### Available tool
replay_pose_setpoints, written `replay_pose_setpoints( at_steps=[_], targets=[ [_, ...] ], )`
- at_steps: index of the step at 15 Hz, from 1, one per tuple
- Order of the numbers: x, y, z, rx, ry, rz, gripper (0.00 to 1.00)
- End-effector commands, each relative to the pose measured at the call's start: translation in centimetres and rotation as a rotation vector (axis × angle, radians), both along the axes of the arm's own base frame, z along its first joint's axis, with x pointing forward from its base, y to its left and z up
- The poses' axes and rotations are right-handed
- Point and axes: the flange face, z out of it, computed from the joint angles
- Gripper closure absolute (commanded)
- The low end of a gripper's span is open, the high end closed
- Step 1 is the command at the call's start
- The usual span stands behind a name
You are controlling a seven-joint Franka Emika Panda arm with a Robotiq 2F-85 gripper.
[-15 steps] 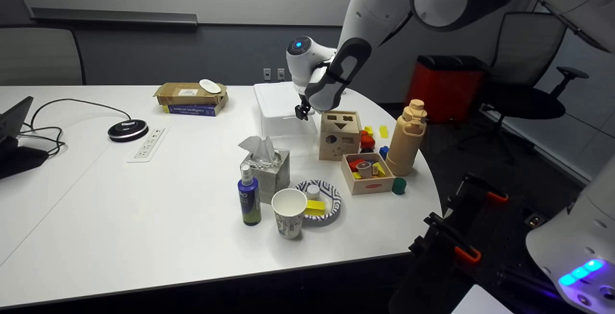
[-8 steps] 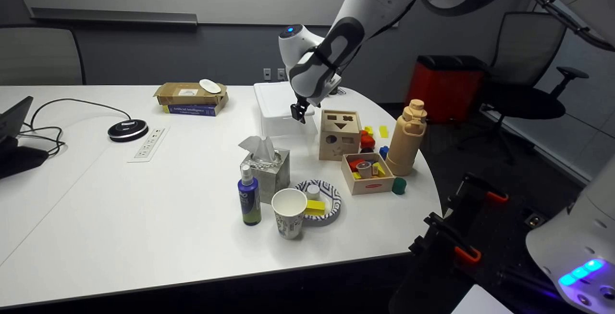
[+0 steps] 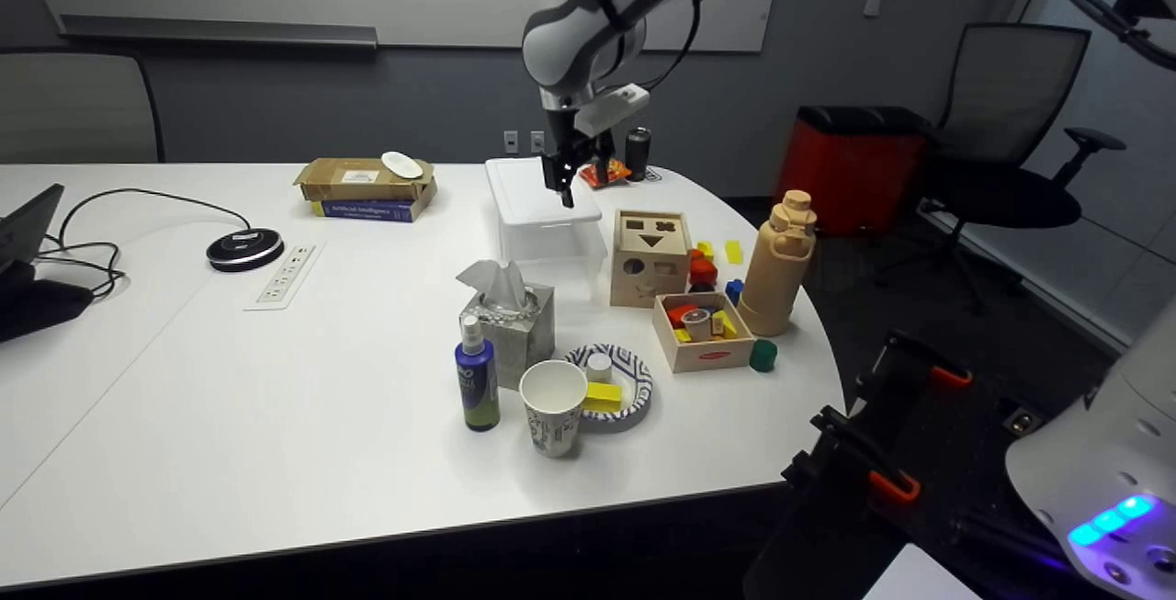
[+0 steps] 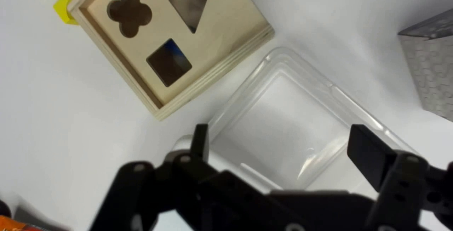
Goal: Take lid off the bowl
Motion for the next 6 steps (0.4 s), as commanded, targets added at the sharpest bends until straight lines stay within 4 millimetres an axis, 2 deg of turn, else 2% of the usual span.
replay_pose_setpoints(
  at_steps=[1,3,6],
  targets=[
    [-2.7,0.6,6.9,0.063,0.062,-0.019,0.0],
    [-3.7,0.9,9.6,0.064,0.066,-0.04,0.0],
    [-5.2,1.3,12.0,0.08,0.078,-0.049,0.0]
  ],
)
